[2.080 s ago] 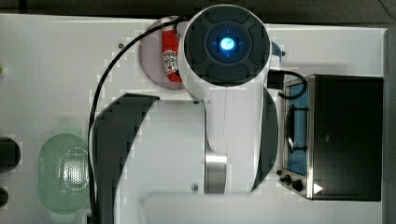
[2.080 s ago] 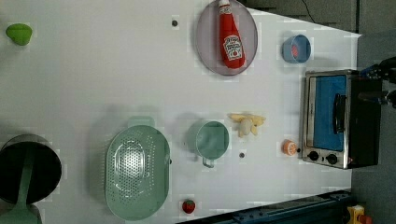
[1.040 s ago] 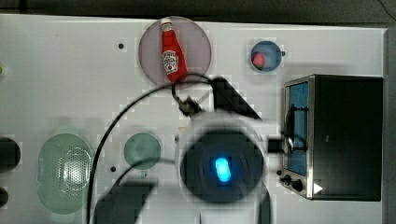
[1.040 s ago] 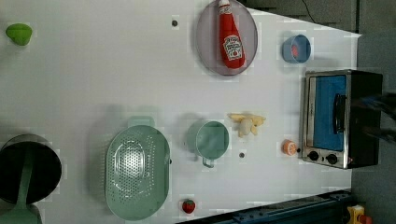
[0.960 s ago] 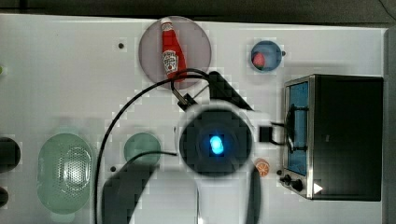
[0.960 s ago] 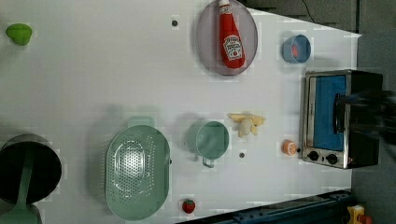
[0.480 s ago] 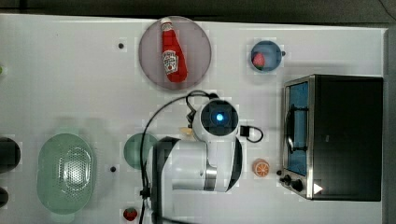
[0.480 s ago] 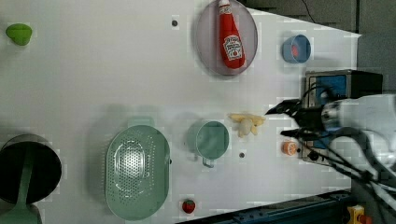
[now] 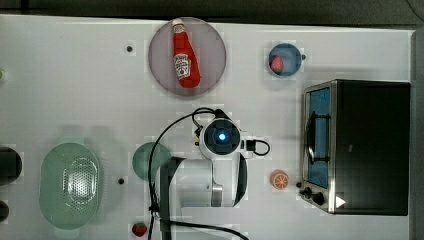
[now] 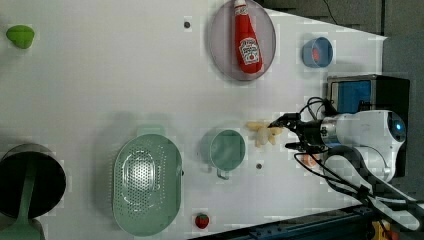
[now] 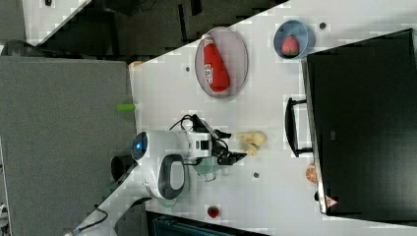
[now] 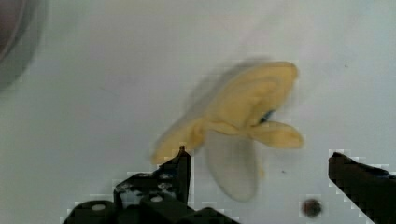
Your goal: Pick banana from table and place on oven.
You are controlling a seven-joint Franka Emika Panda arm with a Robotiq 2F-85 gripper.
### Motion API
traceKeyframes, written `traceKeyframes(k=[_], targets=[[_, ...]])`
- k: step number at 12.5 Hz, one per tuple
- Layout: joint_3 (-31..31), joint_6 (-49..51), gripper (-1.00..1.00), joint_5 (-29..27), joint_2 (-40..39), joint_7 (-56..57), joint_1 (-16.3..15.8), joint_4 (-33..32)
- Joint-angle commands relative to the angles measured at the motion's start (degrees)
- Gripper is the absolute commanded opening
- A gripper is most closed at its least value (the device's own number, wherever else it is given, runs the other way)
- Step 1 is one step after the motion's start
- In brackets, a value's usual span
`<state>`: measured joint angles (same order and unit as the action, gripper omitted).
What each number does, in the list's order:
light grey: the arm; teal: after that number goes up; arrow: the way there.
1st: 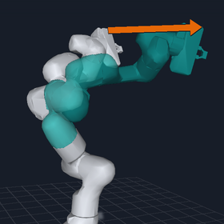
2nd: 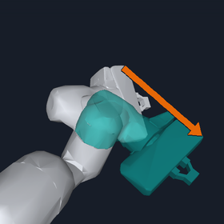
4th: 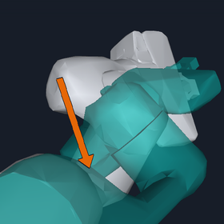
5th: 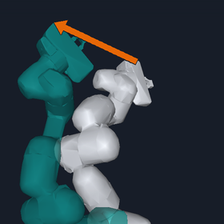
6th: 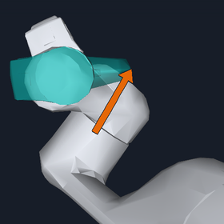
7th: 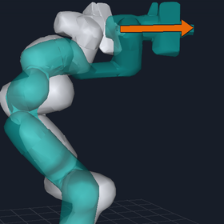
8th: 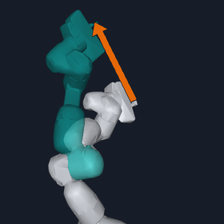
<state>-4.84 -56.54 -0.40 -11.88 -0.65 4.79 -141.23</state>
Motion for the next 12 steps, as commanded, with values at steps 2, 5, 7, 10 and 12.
traceKeyframes(k=[2,5,7,10,12], targets=[[-1.35,-7.83,1.00,-0.44,-6.07,1.30,-0.36,1.20],[-1.35,-11.86,0.69,-0.44,-8.55,1.20,-0.39,1.29],[-1.45,-12.75,0.18,-0.44,-8.79,1.20,-0.40,1.42],[-1.46,-12.75,-0.48,-0.44,-8.79,1.20,-0.40,1.42],[-1.47,-12.64,-0.53,-0.44,-8.08,1.20,-0.40,1.37]])
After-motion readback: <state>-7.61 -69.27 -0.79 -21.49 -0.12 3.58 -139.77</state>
